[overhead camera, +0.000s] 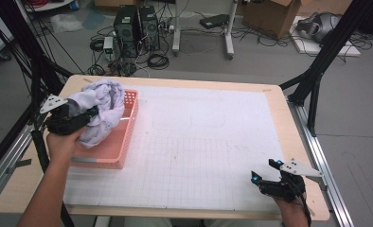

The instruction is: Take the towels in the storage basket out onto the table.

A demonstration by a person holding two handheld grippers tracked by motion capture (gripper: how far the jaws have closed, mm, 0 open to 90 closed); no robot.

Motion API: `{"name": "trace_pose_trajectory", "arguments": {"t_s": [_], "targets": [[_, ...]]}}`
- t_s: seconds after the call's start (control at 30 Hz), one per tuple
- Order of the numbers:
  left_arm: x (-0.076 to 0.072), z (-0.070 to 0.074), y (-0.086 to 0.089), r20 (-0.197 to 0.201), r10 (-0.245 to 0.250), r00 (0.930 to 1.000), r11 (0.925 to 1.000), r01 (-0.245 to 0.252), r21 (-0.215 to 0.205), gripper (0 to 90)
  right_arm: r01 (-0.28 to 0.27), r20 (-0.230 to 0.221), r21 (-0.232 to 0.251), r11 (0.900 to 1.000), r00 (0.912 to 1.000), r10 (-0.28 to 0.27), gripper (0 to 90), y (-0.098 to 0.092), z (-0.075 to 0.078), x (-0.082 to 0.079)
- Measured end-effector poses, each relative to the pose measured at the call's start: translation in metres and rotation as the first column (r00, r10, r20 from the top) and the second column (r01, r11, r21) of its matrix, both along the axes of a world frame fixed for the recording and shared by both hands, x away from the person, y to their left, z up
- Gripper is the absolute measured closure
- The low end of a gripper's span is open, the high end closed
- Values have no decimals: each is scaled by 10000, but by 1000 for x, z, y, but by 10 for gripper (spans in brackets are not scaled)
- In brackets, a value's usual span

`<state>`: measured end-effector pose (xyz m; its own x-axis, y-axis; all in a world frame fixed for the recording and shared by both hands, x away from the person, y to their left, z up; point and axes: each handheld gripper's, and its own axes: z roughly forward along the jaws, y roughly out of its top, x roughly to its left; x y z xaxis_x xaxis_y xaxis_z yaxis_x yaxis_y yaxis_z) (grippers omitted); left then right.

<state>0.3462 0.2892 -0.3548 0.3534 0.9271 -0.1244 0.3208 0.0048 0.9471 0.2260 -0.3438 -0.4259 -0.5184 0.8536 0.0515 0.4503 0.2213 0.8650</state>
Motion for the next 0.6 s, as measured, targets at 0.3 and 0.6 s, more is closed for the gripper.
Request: {"name": "trace_pose_trajectory", "arguments": {"t_s": [0.3, 0.6], "targets": [[-9, 12, -2, 1133, -502, 9923, 9978, 548, -382, 571, -43, 3, -4, 10000, 10000, 43, 148, 1, 0, 0], [-14, 24, -12, 1908, -1419, 9713, 9846, 1583, -738, 571, -49, 17, 23, 10000, 10000, 49, 148, 1, 0, 0]]}}
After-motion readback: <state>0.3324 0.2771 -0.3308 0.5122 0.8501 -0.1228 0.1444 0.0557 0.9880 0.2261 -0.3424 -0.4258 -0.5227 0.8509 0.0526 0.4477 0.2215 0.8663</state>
